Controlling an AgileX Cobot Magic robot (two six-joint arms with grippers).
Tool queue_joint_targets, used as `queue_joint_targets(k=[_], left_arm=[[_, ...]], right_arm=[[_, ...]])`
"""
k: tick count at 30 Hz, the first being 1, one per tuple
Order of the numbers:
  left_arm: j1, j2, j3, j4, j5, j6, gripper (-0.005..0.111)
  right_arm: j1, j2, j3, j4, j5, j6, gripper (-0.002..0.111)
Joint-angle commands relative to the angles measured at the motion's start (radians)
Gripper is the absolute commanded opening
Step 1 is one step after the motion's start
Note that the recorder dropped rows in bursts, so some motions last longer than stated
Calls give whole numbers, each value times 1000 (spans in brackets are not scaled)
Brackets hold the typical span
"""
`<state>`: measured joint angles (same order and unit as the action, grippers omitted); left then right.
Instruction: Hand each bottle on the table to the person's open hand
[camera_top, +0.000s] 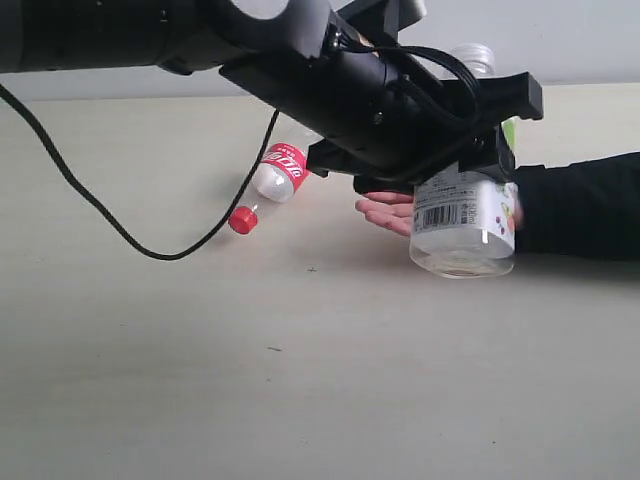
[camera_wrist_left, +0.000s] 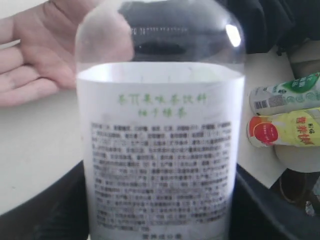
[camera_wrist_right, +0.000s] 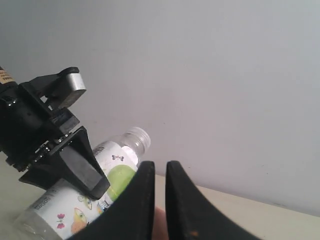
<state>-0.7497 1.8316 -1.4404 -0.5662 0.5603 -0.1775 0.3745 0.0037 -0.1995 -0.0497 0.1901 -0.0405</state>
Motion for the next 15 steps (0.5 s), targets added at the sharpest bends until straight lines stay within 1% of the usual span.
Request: queue_joint_targets(k=[1,2,4,5,7,8,12,13,15], left_arm=[[-5,1,-13,-27,-36,56,0],[-7,8,-15,0,-49,-5,0],[-16,25,-17,159,-58,-178,0],[-28,39,-17,268,-63,-308,0],[-49,65,-37,433,-63,-466,0],[-58,79,-48,468,-61,-513,0],[-103,164,-165,554,-46,-646,0],[-110,183,-187,610,-27,-713,0],[-121,207,-229,704,23,-783,0]], right_arm=[[-4,-4,2,-1,-12,-9,10],[-4,-4,2,-1,-12,-9,10],[-4,-4,2,-1,-12,-9,10],[-4,-4,2,-1,-12,-9,10],[-4,-4,2,-1,-12,-9,10],[-4,-4,2,-1,-12,-9,10],[-4,-4,2,-1,-12,-9,10],[-4,-4,2,-1,-12,-9,10],[-4,-4,2,-1,-12,-9,10]])
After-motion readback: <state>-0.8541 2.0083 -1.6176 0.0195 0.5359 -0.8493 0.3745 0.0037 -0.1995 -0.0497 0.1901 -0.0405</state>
